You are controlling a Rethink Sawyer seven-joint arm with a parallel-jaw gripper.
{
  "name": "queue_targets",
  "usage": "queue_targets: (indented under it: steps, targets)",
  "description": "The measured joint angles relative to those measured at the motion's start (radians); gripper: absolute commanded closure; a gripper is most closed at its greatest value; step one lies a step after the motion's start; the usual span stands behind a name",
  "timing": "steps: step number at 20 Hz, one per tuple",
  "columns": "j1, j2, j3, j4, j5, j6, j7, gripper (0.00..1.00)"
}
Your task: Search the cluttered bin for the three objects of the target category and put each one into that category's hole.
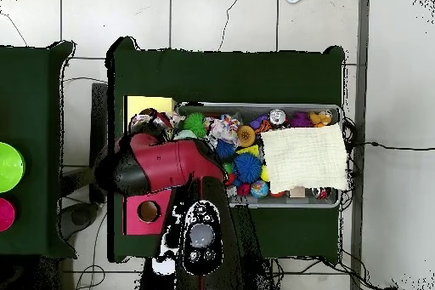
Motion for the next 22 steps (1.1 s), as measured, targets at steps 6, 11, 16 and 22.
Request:
queue_targets:
  steps: [6,11,16,22]
  targets:
    - [0.008,0.010,-0.001,0.000,0.004,0.000,0.000,1.00]
    - [0.044,0.026,-0.010,0.001,0.011,0.000,0.000,1.00]
    - [0.075,0.030,-0.012,0.006,0.020,0.000,0.000,1.00]
    - [0.103,0.031,-0.013,0.010,0.042,0.000,0.000,1.00]
